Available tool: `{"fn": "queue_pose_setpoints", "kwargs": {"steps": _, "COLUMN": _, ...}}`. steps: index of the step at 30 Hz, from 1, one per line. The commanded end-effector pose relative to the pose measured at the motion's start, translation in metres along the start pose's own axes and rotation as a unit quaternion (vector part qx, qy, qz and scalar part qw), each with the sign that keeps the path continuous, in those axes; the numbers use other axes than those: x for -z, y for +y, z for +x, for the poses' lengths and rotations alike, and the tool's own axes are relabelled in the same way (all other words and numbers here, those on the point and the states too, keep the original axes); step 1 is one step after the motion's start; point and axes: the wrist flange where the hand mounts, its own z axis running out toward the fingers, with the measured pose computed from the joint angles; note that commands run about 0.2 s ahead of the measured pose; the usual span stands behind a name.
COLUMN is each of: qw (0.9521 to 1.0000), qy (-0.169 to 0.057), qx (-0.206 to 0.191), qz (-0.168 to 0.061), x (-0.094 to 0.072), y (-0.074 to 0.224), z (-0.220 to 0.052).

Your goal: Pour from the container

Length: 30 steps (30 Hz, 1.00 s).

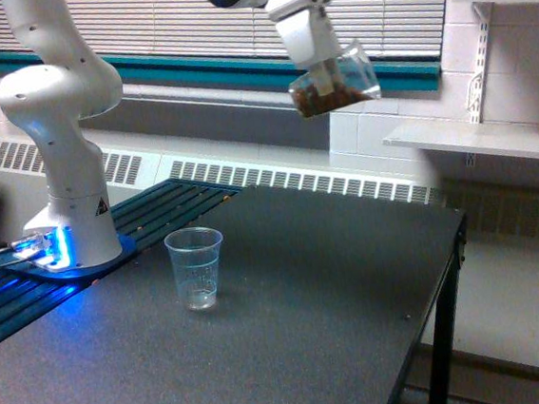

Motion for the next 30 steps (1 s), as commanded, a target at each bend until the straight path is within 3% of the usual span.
{"fn": "queue_pose_setpoints", "kwargs": {"steps": 1, "qw": 0.9998, "qy": -0.004, "qx": 0.016, "qz": -0.01, "x": 0.01, "y": 0.011, "z": -0.02}}
{"fn": "queue_pose_setpoints", "kwargs": {"steps": 12, "qw": 0.9988, "qy": -0.022, "qx": 0.027, "qz": -0.035, "x": 0.024, "y": 0.032, "z": -0.052}}
{"fn": "queue_pose_setpoints", "kwargs": {"steps": 30, "qw": 0.9972, "qy": -0.029, "qx": 0.02, "qz": -0.066, "x": 0.047, "y": 0.063, "z": -0.07}}
